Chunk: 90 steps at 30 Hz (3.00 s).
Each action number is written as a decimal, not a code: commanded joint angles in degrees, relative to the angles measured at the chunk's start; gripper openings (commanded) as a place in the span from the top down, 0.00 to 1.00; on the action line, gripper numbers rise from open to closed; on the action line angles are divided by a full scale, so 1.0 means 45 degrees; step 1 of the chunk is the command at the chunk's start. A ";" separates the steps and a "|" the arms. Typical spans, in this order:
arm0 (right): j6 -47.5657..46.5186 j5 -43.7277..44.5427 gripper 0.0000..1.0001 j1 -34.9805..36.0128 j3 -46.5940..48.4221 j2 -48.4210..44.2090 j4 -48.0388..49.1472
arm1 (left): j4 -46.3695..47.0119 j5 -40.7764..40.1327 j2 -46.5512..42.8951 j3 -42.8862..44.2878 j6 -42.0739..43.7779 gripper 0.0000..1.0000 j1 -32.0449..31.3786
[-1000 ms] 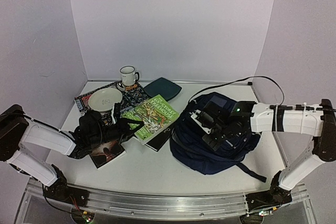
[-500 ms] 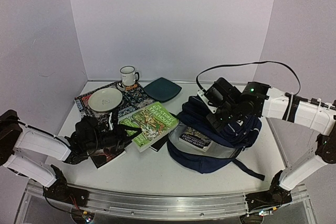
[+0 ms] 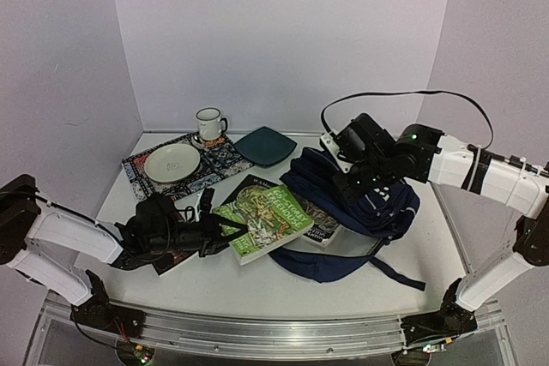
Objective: Pack the student bag
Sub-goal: Place the book in the largest pocket of the bag.
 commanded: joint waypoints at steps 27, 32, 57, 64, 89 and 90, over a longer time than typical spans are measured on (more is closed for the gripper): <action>0.2141 -0.2504 1.00 0.0117 -0.0462 -0.1136 0.3389 | 0.1608 -0.5569 0.7022 0.6460 -0.2869 1.00 -0.1668; 0.2173 -0.2516 1.00 0.0121 -0.0581 -0.1089 0.3503 | 0.1574 -0.5765 0.8314 0.7925 -0.2620 1.00 -0.2078; 0.1585 -0.1440 1.00 0.0114 -0.1299 -0.1281 0.3818 | -0.6549 -0.9016 0.6732 0.9230 0.1150 0.22 -0.3754; 0.1070 -0.0268 1.00 0.0078 -0.1935 -0.1469 0.3768 | -0.9267 -0.9508 0.6220 0.9976 0.1994 0.12 -0.4431; -0.0166 0.1476 0.99 -0.1860 -0.5143 -0.2842 0.3370 | -1.4057 -0.9395 0.0993 0.6811 0.2320 0.03 -0.2545; -0.0117 0.1583 0.97 -0.1909 -0.5220 -0.2885 0.3369 | -1.4291 -0.9354 0.0815 0.6640 0.2342 0.03 -0.2103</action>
